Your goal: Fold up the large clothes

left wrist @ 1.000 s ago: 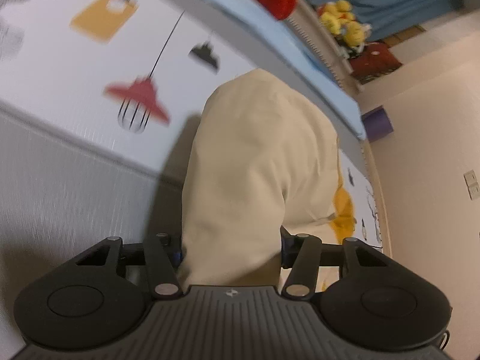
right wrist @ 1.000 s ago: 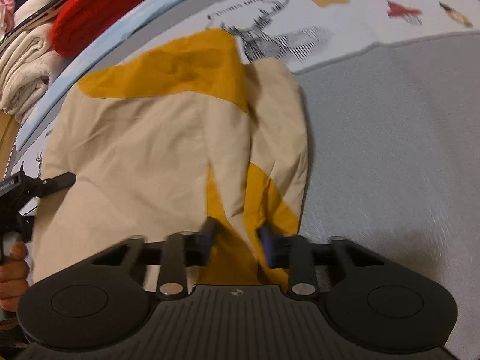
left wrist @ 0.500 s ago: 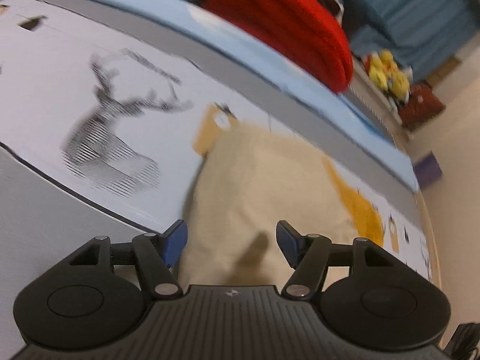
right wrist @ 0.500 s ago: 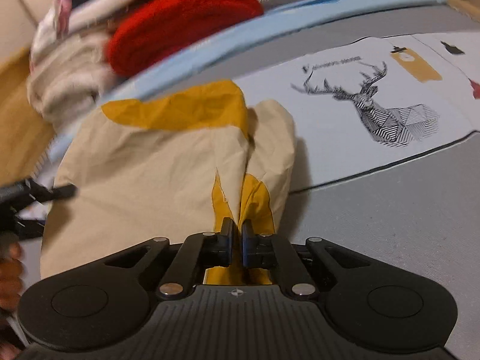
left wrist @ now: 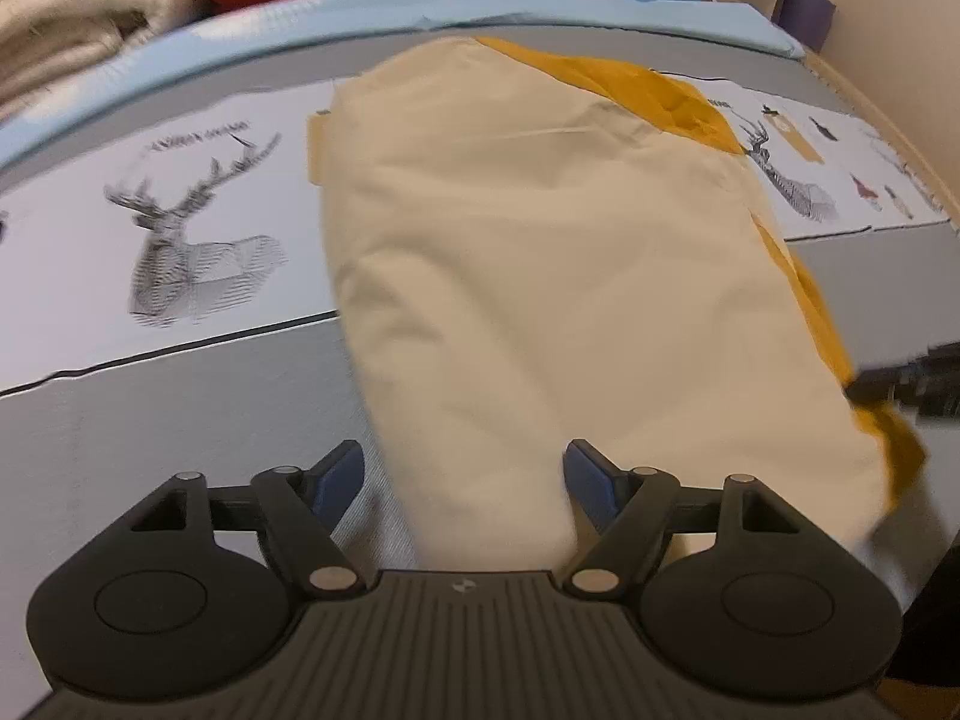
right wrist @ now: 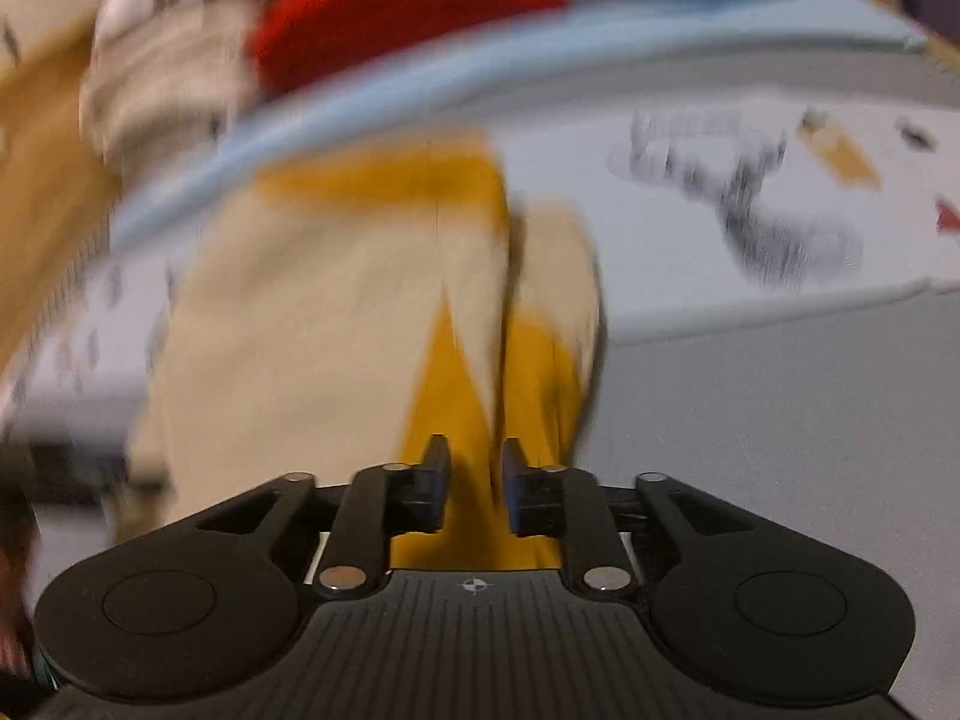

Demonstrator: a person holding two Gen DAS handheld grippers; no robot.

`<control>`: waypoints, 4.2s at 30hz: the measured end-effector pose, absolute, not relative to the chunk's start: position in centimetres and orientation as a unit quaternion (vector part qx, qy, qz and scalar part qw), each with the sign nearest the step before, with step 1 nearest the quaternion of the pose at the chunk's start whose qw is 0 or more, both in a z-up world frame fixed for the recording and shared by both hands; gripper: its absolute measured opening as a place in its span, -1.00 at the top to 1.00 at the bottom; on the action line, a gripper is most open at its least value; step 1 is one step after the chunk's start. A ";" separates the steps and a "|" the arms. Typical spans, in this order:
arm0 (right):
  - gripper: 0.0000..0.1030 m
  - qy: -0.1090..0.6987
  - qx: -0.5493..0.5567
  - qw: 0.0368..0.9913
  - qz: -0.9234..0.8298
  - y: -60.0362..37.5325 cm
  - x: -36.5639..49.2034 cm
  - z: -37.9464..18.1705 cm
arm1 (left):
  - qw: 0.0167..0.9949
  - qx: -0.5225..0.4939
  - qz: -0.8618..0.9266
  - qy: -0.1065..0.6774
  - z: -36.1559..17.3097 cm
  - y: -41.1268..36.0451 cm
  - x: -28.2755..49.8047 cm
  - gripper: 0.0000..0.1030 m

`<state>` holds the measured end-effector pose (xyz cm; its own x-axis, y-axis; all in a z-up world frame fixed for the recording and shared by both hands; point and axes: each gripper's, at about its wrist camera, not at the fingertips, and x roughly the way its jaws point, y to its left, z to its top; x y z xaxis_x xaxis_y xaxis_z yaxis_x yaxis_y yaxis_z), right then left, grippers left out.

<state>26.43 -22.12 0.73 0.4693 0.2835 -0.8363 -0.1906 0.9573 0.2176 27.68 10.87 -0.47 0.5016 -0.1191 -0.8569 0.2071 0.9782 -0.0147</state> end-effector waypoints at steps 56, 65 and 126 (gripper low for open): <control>-0.71 0.354 0.016 0.935 0.029 -19.6 3.9 7.0 | 0.943 -0.016 0.022 0.332 6.3 3.3 5.1 -0.99; -0.72 0.354 0.005 0.934 0.040 -19.7 3.8 7.1 | 0.943 -0.006 0.020 0.332 6.2 3.0 5.0 -0.99; -0.72 0.353 -0.019 0.934 0.048 -19.2 3.7 6.7 | 0.938 -0.004 0.024 0.347 5.6 2.7 5.4 -0.99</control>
